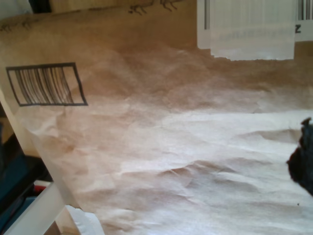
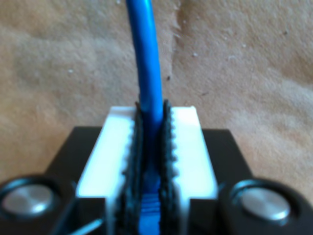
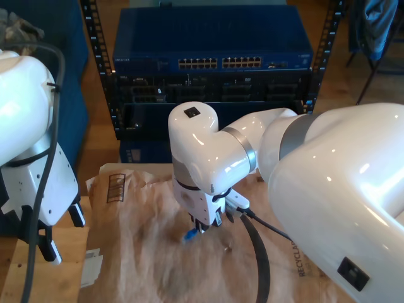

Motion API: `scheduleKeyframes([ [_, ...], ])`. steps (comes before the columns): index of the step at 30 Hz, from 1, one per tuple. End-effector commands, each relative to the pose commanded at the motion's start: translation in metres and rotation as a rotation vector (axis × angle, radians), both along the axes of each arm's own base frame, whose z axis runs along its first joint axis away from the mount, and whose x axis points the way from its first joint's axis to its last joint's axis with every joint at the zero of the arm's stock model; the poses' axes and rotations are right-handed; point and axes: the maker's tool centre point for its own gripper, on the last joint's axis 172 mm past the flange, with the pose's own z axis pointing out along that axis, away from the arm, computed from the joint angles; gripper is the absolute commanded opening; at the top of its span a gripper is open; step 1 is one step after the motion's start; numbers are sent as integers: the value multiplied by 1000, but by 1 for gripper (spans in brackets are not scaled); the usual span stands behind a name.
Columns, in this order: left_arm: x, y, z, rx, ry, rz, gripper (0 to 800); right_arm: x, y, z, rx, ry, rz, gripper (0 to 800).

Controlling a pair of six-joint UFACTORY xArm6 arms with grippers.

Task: Grab the cable and plug it in

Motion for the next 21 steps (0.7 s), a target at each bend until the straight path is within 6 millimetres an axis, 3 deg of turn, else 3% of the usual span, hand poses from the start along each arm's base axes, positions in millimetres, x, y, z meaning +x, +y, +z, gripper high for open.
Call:
scheduleKeyframes([
  [7, 23, -28, 25, 8, -72, -83, 800, 19, -17, 34, 30, -49, -127, 19],
  [12, 46, -66, 49, -79, -124, -79, 800, 20, -49, 64, 27, -42, -203, 20],
  [16, 63, -80, 60, -129, -145, -65, 800, 15, -77, 82, 38, -62, -266, 19],
  [21, 89, -108, 95, -223, -218, -43, 800, 13, -114, 104, 58, -97, -340, 20],
])
